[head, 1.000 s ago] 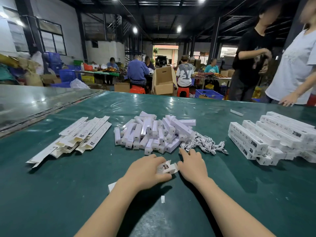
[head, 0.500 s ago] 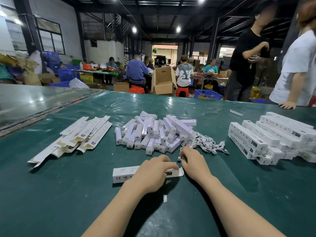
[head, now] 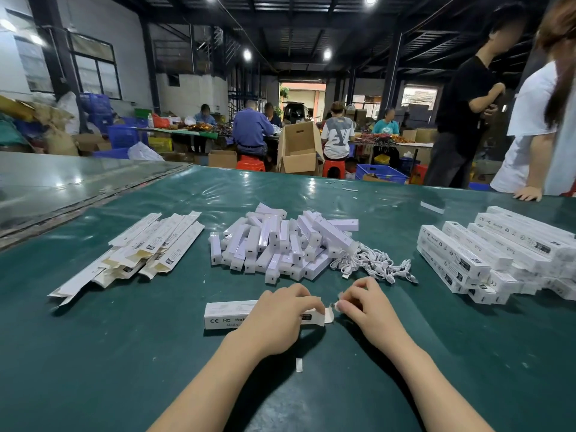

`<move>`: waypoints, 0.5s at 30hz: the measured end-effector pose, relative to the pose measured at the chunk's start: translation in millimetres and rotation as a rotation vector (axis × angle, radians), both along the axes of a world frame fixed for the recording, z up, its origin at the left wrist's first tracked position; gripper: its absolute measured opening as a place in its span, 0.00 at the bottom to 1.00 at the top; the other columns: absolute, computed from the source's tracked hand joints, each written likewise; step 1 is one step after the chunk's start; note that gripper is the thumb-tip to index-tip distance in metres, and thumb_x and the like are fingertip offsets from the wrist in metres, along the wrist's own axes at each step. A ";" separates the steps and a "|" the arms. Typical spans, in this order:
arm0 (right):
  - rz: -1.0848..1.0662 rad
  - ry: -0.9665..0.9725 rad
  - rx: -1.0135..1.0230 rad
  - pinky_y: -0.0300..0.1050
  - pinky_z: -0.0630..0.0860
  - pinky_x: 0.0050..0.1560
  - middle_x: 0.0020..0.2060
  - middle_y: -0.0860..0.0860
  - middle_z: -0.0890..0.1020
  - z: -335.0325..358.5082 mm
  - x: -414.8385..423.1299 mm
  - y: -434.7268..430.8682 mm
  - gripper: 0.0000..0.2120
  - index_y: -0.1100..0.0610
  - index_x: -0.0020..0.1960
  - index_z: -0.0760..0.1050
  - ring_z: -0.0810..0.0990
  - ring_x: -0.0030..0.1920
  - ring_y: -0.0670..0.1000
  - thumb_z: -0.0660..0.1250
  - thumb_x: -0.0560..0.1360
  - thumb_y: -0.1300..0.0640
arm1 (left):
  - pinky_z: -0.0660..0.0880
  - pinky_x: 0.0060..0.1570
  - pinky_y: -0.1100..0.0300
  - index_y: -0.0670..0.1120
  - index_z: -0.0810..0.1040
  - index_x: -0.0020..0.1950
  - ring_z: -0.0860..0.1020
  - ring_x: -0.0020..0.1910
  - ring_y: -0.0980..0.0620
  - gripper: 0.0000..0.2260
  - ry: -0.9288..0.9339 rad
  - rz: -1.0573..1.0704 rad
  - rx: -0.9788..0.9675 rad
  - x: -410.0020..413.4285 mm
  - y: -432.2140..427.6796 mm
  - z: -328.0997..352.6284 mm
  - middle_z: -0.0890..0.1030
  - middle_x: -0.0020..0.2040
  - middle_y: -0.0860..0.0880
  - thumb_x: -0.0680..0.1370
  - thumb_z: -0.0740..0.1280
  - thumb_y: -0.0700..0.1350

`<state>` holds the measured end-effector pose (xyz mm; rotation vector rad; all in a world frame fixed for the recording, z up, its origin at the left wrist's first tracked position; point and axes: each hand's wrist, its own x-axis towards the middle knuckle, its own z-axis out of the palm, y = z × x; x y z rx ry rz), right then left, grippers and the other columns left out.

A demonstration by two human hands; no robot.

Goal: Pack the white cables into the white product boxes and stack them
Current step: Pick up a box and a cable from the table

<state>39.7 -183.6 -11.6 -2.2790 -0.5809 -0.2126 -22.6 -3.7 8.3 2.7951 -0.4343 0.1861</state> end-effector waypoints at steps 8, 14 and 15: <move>-0.037 0.045 0.081 0.41 0.75 0.48 0.37 0.48 0.77 8.7 -4.3 3.3 0.10 0.53 0.33 0.74 0.78 0.42 0.52 0.73 0.67 0.63 | 0.62 0.55 0.58 0.58 0.72 0.59 0.66 0.61 0.52 0.23 -0.083 0.002 -0.005 2.1 0.1 -5.5 0.64 0.68 0.56 0.75 0.54 0.34; -0.114 -0.005 -0.130 0.41 0.64 0.38 0.33 0.47 0.78 7.4 -9.3 13.2 0.04 0.55 0.39 0.80 0.74 0.41 0.50 0.68 0.71 0.55 | 0.64 0.55 0.57 0.56 0.72 0.60 0.64 0.63 0.54 0.25 -0.048 -0.031 0.001 4.6 0.0 -5.7 0.68 0.66 0.63 0.73 0.53 0.31; -0.148 -0.042 -0.199 0.43 0.66 0.40 0.37 0.49 0.80 7.1 -10.8 15.4 0.06 0.55 0.41 0.80 0.75 0.44 0.51 0.67 0.72 0.54 | 0.64 0.55 0.57 0.57 0.71 0.60 0.66 0.63 0.54 0.24 -0.040 -0.032 0.008 4.8 0.1 -5.7 0.68 0.65 0.64 0.73 0.53 0.32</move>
